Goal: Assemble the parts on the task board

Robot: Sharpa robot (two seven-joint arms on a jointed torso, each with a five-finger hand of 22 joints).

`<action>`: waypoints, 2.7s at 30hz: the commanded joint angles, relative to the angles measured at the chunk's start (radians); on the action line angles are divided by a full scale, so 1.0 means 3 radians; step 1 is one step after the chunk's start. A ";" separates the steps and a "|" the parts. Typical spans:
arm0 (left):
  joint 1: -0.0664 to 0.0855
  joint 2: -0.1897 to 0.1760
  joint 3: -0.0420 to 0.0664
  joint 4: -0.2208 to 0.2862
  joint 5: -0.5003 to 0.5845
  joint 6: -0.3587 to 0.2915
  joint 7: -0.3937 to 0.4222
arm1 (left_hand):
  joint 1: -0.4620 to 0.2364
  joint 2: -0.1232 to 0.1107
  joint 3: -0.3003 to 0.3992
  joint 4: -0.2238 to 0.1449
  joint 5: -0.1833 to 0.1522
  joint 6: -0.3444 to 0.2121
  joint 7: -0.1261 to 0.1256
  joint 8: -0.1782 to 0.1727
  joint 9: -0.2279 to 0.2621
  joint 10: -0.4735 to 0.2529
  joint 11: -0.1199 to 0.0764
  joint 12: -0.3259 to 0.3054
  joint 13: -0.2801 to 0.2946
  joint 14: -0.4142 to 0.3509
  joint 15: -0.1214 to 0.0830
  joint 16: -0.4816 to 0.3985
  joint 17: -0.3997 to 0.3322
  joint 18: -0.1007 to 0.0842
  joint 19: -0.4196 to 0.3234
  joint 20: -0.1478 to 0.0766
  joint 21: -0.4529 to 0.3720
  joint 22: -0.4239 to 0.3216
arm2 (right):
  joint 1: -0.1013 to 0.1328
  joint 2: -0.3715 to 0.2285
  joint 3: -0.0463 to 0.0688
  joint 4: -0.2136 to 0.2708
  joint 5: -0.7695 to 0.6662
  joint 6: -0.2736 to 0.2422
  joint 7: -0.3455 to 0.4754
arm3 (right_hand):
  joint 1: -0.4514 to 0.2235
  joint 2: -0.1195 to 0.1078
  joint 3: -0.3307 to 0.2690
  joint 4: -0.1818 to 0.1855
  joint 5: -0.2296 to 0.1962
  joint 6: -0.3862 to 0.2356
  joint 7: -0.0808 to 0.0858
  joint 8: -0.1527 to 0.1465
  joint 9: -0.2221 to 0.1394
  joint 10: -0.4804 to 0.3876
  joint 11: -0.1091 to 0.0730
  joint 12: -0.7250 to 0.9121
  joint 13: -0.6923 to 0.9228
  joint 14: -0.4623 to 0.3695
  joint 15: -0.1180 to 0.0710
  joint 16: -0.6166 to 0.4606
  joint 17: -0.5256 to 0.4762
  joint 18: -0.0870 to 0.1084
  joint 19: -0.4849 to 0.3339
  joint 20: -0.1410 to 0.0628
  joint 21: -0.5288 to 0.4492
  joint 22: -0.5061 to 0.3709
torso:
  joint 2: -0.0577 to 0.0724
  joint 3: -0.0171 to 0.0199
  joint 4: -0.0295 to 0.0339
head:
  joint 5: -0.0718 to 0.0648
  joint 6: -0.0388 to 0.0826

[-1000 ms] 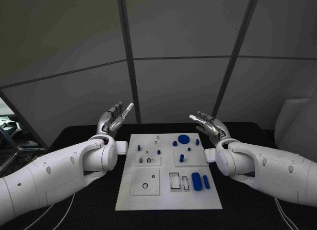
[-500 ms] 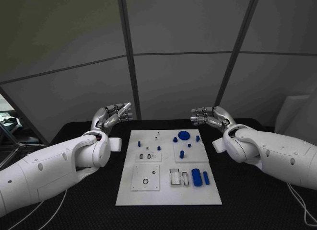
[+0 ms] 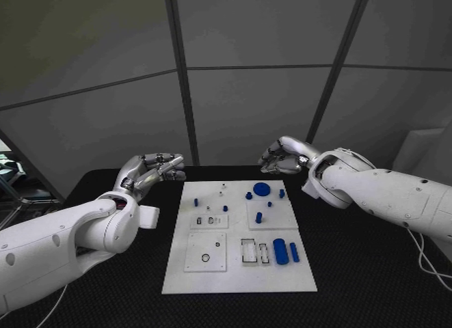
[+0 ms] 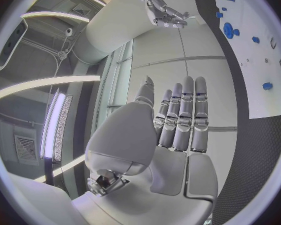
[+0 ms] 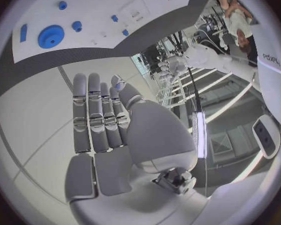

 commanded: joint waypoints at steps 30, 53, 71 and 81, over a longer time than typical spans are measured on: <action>0.0006 -0.0293 0.0050 0.0755 -0.0204 0.0130 -0.0110 | -0.0068 0.0063 -0.0223 -0.0186 0.0035 -0.0034 0.0025 -0.0254 -0.0005 -0.0163 0.0085 -0.0367 -0.0058 -0.0316 0.0084 -0.0215 0.0204 -0.0050 0.0039 0.0069 0.0135 0.0033 | 0.0099 0.0178 0.0004 0.0043 -0.1932 0.0568 -0.0901 | -0.0343 -0.0433 0.0545 0.0010 0.0077 0.0108 -0.0100 -0.0295 -0.0040 -0.0233 -0.0001 -0.0167 -0.0012 0.0750 -0.0080 0.1328 0.0733 -0.0307 0.1393 -0.0097 0.1848 0.2636 | 0.0476 -0.0039 0.0163 | -0.0129 0.0145; 0.0006 -0.0248 0.0055 0.0715 -0.0205 0.0160 -0.0119 | -0.0084 0.0083 -0.0235 -0.0193 0.0038 -0.0045 0.0038 -0.0275 -0.0006 -0.0182 0.0095 -0.0376 -0.0061 -0.0344 0.0093 -0.0224 0.0223 -0.0053 0.0015 0.0075 0.0128 0.0027 | 0.0099 0.0263 0.0004 -0.0052 -0.1783 0.0565 -0.0796 | -0.0312 -0.0362 0.0701 0.0008 0.0079 -0.0046 -0.0081 -0.0297 -0.0063 -0.0171 0.0001 -0.0162 -0.0013 0.0648 -0.0076 0.1550 0.0774 -0.0315 0.1402 -0.0082 0.1903 0.2717 | 0.0527 -0.0030 0.0180 | -0.0130 0.0123; 0.0006 -0.0227 0.0059 0.0692 -0.0205 0.0173 -0.0122 | -0.0087 0.0088 -0.0237 -0.0195 0.0038 -0.0048 0.0041 -0.0280 -0.0007 -0.0186 0.0097 -0.0377 -0.0062 -0.0349 0.0095 -0.0226 0.0228 -0.0053 0.0010 0.0076 0.0126 0.0026 | 0.0098 0.0314 0.0004 -0.0137 -0.1769 0.0704 -0.0775 | -0.0383 -0.0330 0.1110 0.0018 -0.0103 0.0151 -0.0022 -0.0262 -0.0039 0.0031 -0.0031 -0.0161 -0.0012 0.0591 -0.0098 0.1714 0.0771 -0.0331 0.1437 -0.0097 0.1962 0.2826 | 0.0525 -0.0029 0.0184 | -0.0113 0.0077; 0.0006 -0.0223 0.0063 0.0687 -0.0205 0.0176 -0.0123 | -0.0089 0.0093 -0.0238 -0.0196 0.0036 -0.0051 0.0042 -0.0284 -0.0007 -0.0190 0.0099 -0.0378 -0.0063 -0.0352 0.0096 -0.0226 0.0232 -0.0053 0.0008 0.0077 0.0126 0.0025 | 0.0098 0.0351 0.0003 -0.0199 -0.1769 0.0726 -0.0760 | -0.0385 -0.0332 0.1147 0.0014 -0.0104 0.0164 -0.0024 -0.0267 -0.0040 0.0037 -0.0033 -0.0167 -0.0014 0.0585 -0.0099 0.1726 0.0769 -0.0329 0.1431 -0.0098 0.1961 0.2820 | 0.0524 -0.0029 0.0176 | -0.0097 0.0058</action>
